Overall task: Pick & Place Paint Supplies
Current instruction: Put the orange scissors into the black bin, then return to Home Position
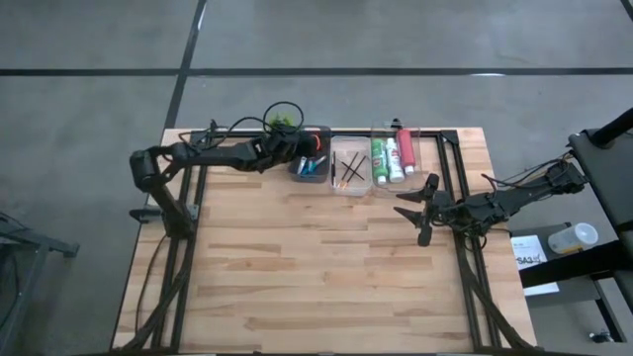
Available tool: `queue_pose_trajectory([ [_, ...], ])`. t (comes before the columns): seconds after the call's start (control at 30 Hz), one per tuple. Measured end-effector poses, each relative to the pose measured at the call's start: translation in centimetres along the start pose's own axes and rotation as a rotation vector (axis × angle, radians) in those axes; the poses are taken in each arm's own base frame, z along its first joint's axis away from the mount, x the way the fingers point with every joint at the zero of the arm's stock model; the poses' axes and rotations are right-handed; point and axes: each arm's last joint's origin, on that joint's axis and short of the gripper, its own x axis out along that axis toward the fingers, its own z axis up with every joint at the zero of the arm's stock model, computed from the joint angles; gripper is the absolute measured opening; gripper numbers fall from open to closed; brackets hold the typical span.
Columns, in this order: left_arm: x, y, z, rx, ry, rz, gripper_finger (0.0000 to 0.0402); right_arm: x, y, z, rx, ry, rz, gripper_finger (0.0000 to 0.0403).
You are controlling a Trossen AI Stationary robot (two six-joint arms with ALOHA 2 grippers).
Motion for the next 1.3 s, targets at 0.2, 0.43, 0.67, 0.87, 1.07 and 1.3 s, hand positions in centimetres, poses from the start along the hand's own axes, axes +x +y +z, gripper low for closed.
queue_pose_trajectory([
  [0.2, 0.4, 0.5, -0.1, 0.004, 0.012, 0.035, 0.0012, 0.0, 0.0, 0.0, 0.002, 0.0, 0.0, 0.0168],
  [0.43, 0.4, 1.1, -0.3, -0.01, 0.044, 0.087, 0.0014, 0.0, 0.0, 0.0, 0.0, -0.001, 0.0, 0.0168],
  [0.67, 0.5, 1.1, -0.2, -0.014, 0.038, 0.082, 0.0073, 0.0, 0.0, 0.0, 0.002, -0.001, 0.0, 0.0168],
  [0.87, 0.5, 1.1, -0.2, -0.011, 0.036, 0.079, 0.0113, 0.0, 0.0, 0.0, 0.001, -0.001, 0.0, 0.0168],
  [1.07, 0.5, 1.1, -0.2, -0.011, 0.037, 0.078, 0.0118, 0.0, 0.0, 0.0, 0.001, -0.001, 0.0, 0.0168],
  [1.3, 0.0, -0.6, -0.1, 0.076, 0.152, -0.174, 0.0118, 0.0, 0.0, 0.0, 0.002, -0.001, 0.0, 0.0168],
])
